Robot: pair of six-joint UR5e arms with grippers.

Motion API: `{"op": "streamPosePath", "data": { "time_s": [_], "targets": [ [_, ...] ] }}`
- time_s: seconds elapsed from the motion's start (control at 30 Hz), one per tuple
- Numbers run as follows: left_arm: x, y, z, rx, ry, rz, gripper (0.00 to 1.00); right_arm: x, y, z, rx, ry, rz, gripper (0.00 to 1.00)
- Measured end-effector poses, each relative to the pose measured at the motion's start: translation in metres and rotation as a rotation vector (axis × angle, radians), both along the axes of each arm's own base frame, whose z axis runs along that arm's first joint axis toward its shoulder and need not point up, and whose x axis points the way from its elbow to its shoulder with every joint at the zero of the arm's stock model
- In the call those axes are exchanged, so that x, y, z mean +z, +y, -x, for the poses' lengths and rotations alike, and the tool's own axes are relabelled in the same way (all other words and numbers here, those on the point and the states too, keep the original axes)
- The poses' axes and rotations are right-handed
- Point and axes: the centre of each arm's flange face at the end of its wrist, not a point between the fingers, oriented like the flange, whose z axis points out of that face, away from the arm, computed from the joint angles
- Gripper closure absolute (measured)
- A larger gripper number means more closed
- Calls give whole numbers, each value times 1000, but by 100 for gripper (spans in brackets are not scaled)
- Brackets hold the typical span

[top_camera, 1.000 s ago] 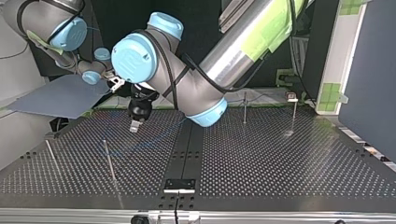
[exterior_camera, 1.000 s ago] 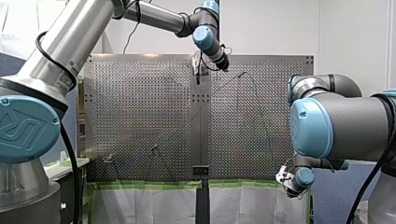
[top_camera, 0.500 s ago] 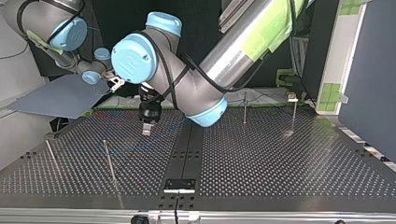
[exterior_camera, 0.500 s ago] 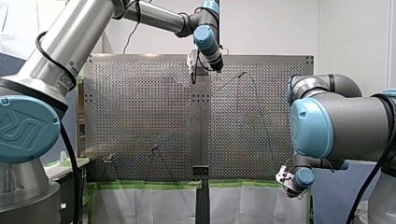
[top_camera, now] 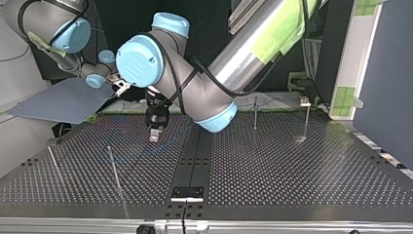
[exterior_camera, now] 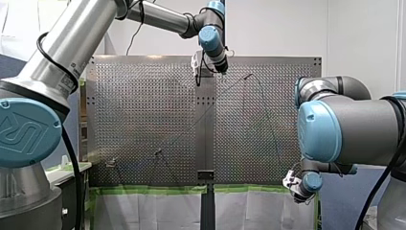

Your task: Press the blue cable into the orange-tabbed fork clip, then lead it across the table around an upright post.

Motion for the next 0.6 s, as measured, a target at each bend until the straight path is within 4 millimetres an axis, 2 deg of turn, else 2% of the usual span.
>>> {"op": "streamPosePath", "data": {
  "time_s": [0.37,0.6],
  "targets": [
    [0,0,0,-4,12,31,2,0,0,1,1,-2,0,100],
    [0,-3,13,-56,33,56,2,0,-1,2,0,-4,0,100]
  ]
}}
